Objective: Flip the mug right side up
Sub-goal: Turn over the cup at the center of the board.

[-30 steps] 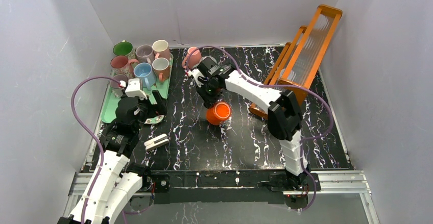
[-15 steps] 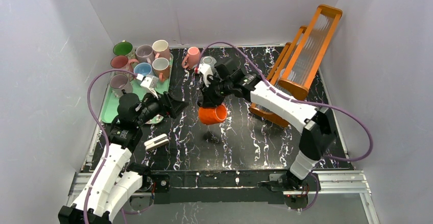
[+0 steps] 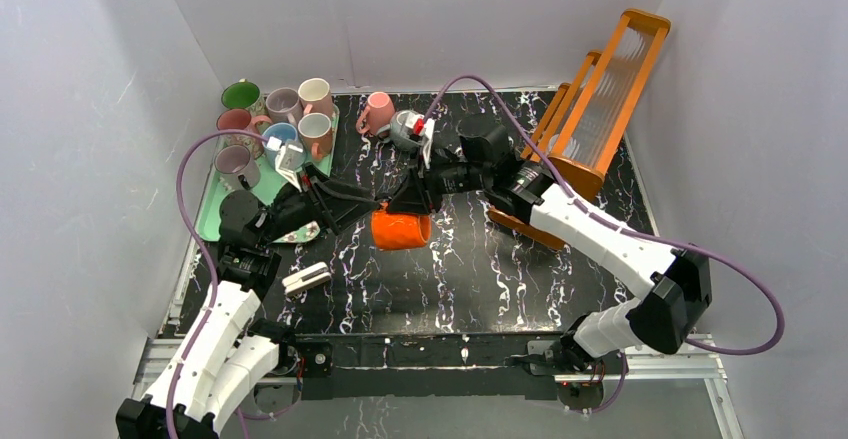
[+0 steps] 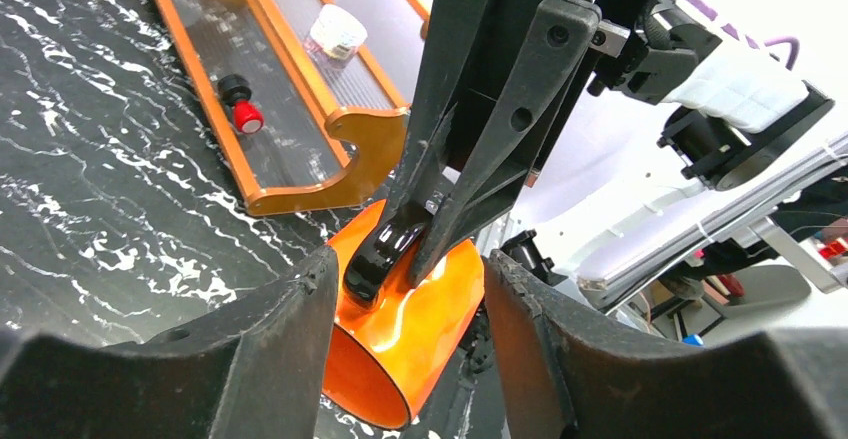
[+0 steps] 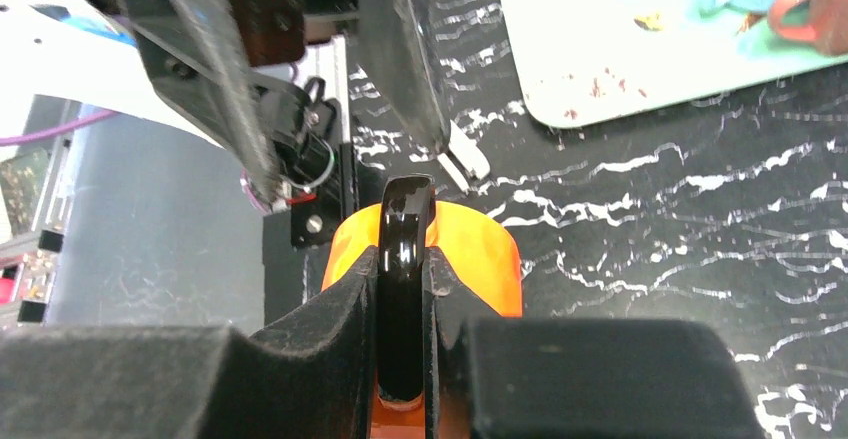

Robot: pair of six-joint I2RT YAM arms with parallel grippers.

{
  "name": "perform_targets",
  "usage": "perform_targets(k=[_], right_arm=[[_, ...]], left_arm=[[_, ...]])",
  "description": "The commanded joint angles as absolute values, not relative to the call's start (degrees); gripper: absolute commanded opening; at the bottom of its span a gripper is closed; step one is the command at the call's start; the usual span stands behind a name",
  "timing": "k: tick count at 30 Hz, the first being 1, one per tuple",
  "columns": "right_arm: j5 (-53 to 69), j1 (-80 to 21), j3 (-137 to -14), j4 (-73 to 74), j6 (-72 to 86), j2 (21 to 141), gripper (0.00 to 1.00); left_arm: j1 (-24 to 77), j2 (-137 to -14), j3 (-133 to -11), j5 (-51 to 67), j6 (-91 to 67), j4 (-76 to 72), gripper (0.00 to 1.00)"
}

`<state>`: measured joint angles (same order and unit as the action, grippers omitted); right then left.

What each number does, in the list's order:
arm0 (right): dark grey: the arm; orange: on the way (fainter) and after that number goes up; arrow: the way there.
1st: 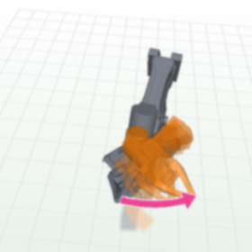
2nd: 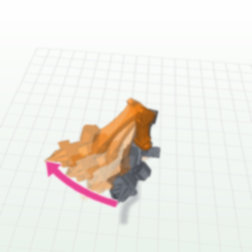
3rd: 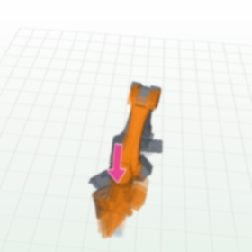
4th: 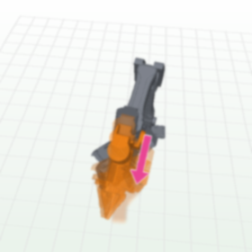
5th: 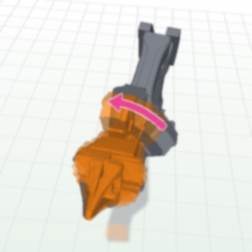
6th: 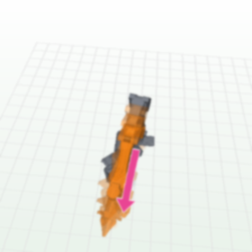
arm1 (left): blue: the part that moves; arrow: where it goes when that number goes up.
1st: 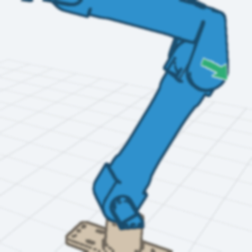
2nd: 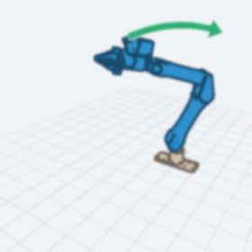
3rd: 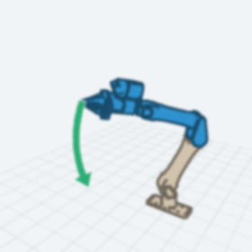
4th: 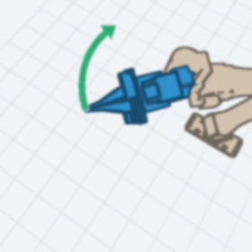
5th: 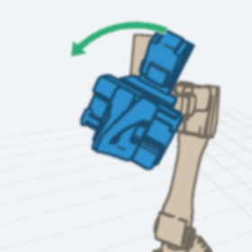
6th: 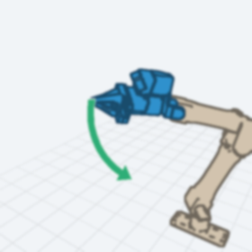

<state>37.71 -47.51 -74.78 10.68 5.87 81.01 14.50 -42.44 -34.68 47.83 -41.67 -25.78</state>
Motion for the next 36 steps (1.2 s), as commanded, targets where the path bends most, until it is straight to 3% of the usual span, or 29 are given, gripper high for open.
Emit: perform_targets(k=[1, 11, 24, 28, 31, 34, 36], right_arm=[[42.42, -47.49, -73.49, -3.14, 12.77, 77.39, 0.01], [43.72, -47.52, -71.09, -10.34, 17.76, 77.15, 0.01], [44.75, -47.5, -70.55, -15.84, 20.65, 77.17, 0.01], [45.2, -47.49, -70.49, -16.92, 21.37, 77.66, 0.01], [45.23, -47.55, -70.34, -17.14, 21.65, 78.05, 0.01], [44.52, -47.5, -69.25, -17.22, 21.77, 77.93, 0.01], [43.27, -47.44, -68.22, -16.83, 21.65, 77.5, 0.07]], left_arm=[[14.81, -42.01, -34.98, 50.26, -45.82, -31.34, 0.52], [14.96, -41.97, -32.17, 47.25, -52.1, -38.57, 0.34], [16.23, -43.96, -31.3, 45.19, -52.77, -41.01, 0.38], [17.15, -44.71, -31.09, 45.17, -53.38, -42.87, 0.25], [17.59, -44.42, -31.11, 44.37, -53.4, -43.98, 0.0], [17.66, -43.77, -31.11, 43.13, -52.93, -44.12, 0.0], [17.6, -43.99, -31.26, 42.93, -52.63, -43.66, 0.0]])
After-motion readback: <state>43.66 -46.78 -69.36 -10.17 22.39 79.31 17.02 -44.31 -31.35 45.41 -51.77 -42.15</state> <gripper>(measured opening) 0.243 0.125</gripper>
